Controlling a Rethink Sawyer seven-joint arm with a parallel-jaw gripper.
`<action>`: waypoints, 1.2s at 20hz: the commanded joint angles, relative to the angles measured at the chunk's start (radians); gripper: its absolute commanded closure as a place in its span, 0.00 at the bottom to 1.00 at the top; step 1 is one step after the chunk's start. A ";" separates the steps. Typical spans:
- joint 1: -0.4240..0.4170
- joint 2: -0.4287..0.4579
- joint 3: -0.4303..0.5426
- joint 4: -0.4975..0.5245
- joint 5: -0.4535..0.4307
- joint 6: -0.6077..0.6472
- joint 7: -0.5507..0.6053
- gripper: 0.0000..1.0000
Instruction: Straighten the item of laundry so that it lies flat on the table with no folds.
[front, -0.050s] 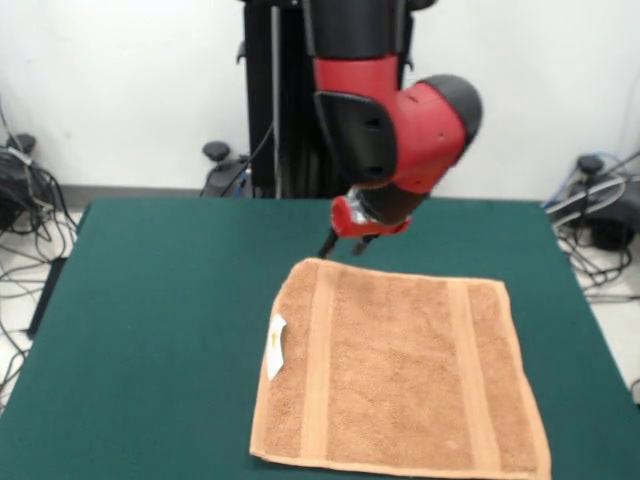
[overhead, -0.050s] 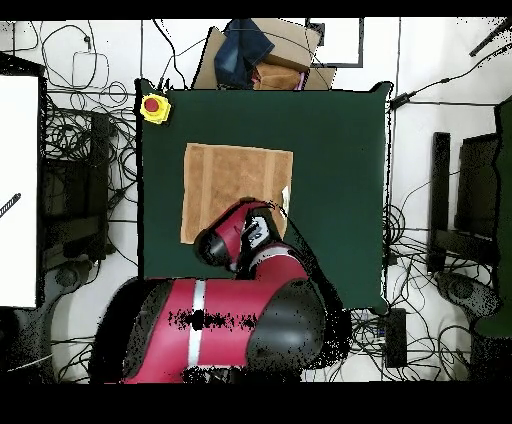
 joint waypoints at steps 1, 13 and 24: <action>0.108 -0.021 0.006 0.016 -0.047 -0.068 0.064 0.00; 0.260 0.111 -0.008 -0.200 -0.271 -0.167 -0.013 0.00; 0.194 0.100 0.020 -0.202 -0.222 -0.136 -0.135 0.00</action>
